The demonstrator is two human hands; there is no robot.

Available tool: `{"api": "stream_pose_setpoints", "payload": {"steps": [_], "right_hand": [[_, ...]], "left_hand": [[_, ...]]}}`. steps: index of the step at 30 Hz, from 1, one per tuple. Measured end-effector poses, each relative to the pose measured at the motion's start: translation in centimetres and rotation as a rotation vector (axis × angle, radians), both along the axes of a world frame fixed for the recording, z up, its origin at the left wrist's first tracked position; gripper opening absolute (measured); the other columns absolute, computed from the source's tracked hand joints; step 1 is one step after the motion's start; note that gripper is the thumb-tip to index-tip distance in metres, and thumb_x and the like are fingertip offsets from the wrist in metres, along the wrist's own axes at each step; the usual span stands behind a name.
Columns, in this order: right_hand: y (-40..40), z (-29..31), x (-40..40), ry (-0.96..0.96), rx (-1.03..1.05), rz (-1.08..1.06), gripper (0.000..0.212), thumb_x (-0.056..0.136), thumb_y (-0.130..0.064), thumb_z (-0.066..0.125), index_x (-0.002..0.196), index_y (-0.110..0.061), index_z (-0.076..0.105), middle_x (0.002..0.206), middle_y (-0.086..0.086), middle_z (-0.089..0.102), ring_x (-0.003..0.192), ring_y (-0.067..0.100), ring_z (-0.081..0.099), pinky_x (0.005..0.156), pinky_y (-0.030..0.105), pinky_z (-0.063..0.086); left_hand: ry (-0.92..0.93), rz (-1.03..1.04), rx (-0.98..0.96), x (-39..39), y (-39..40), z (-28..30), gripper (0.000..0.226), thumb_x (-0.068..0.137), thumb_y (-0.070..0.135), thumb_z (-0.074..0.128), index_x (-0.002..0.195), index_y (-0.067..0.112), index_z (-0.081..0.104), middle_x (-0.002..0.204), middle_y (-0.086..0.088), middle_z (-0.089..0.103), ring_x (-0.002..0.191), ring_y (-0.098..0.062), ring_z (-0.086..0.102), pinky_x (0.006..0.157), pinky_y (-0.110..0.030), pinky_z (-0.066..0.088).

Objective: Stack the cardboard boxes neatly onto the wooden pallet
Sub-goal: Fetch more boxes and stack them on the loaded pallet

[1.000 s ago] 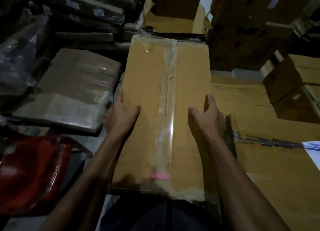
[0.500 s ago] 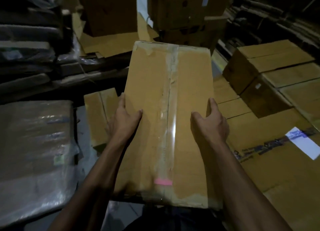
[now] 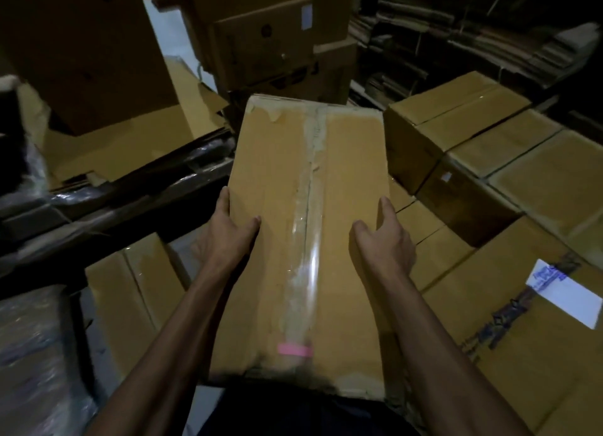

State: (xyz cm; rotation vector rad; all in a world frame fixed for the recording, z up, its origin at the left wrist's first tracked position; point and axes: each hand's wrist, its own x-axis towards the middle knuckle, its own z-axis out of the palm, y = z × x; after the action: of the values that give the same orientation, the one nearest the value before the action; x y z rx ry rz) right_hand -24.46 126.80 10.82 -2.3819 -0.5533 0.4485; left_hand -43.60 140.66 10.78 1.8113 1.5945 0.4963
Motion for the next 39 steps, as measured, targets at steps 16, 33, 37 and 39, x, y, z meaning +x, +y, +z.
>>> {"api": "stream_pose_setpoints", "payload": {"steps": [16,33,37,39], "right_hand": [[9.6,-0.5,7.5,-0.063,-0.065,-0.509,0.070,0.097,-0.044,0.055,0.157,-0.033,0.021,0.145,0.006,0.052,0.129,0.031,0.050,0.103,0.041,0.040],[6.9,-5.2,10.3,0.028,-0.076,-1.026,0.073,0.087,-0.056,0.066,0.141,-0.013,0.042,0.135,0.013,0.057,0.122,0.035,0.056,0.095,0.047,0.049],[4.9,-7.3,12.4,0.064,-0.028,-1.026,0.075,0.082,-0.055,0.069,0.138,-0.013,0.043,0.130,0.010,0.059,0.115,0.031,0.059,0.092,0.046,0.053],[3.6,-8.6,13.6,0.081,-0.021,-1.028,0.078,0.077,-0.057,0.068,0.137,-0.014,0.043,0.128,0.008,0.060,0.114,0.029,0.059,0.092,0.047,0.053]], "left_hand": [[0.078,-0.496,0.012,16.2,16.5,-2.5,0.082,0.089,0.052,0.060,0.156,0.034,0.016,0.142,-0.007,0.054,0.124,-0.037,0.052,0.096,-0.045,0.042],[0.103,-0.913,-0.122,28.1,16.6,-6.8,0.079,0.085,0.053,0.065,0.148,0.027,0.026,0.125,-0.007,0.063,0.109,-0.034,0.062,0.088,-0.041,0.050],[0.105,-0.919,-0.183,30.6,14.8,-8.6,0.083,0.084,0.050,0.068,0.150,0.025,0.024,0.126,-0.006,0.062,0.108,-0.033,0.061,0.088,-0.042,0.051],[0.114,-0.923,-0.207,31.8,13.5,-9.7,0.085,0.084,0.047,0.070,0.151,0.025,0.023,0.128,-0.006,0.061,0.109,-0.033,0.061,0.088,-0.040,0.050]]}}
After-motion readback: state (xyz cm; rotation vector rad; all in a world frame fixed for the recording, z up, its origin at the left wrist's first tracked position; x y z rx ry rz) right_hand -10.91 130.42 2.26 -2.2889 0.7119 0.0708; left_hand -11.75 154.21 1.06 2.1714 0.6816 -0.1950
